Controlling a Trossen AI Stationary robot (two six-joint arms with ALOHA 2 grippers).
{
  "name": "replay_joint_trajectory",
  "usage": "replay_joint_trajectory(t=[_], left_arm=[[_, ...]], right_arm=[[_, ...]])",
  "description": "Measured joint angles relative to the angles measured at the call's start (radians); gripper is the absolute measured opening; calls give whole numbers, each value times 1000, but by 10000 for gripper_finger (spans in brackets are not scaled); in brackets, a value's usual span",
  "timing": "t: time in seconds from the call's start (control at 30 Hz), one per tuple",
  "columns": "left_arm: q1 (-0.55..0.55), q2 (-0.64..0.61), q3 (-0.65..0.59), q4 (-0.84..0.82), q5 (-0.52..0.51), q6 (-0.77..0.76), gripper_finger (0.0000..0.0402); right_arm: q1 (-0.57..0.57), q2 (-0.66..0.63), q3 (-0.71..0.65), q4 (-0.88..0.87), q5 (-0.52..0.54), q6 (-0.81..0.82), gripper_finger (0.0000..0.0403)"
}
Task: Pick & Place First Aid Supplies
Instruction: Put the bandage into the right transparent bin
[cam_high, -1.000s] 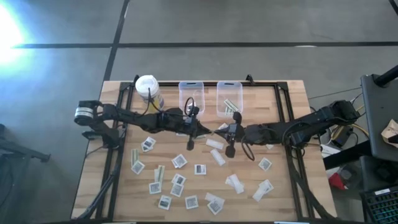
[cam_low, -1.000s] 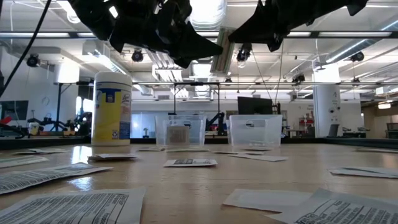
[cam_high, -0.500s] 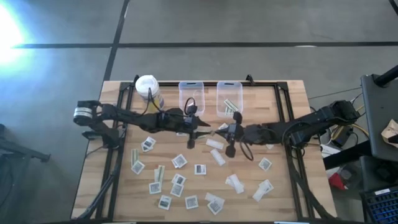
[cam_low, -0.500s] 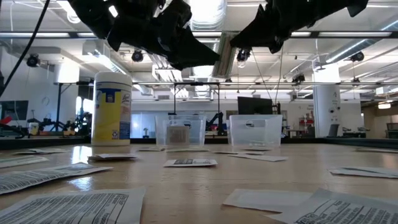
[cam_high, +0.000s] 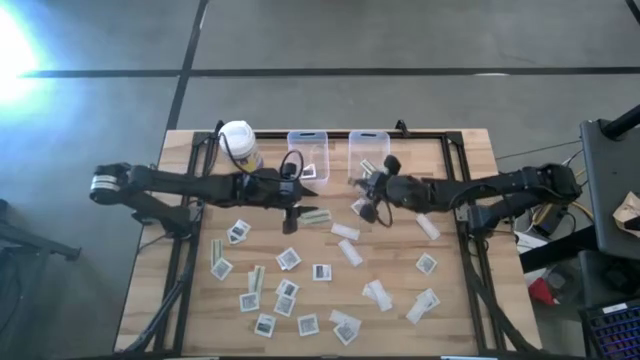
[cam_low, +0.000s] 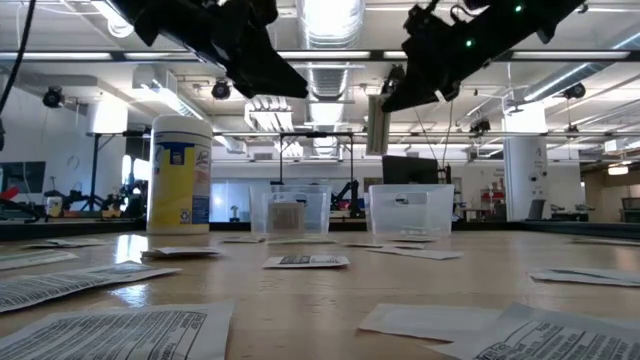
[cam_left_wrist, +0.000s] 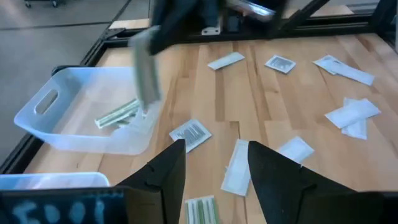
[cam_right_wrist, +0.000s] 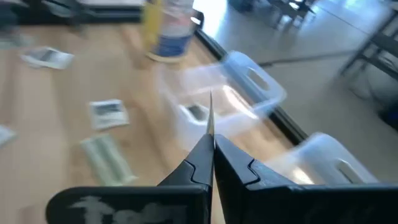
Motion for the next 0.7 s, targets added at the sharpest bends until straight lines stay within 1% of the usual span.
replay_joint_trajectory(t=[0.17, 0.4, 0.5, 0.63, 0.7], left_arm=[[-2, -31, 0, -89, 0, -23, 168], [-13, -35, -2, -116, 73, -52, 168], [-24, -37, -2, -158, 82, -53, 167], [-41, -39, -3, -196, 82, -53, 167], [-49, -39, -2, -206, 82, -51, 167]], right_arm=[[-115, -21, 32, -77, -8, -11, 8], [-295, -30, 148, -254, -133, 10, 8], [-375, -12, 200, -345, -204, 38, 8], [-471, 12, 244, -443, -358, 59, 8], [-508, 22, 249, -461, -428, 74, 8]])
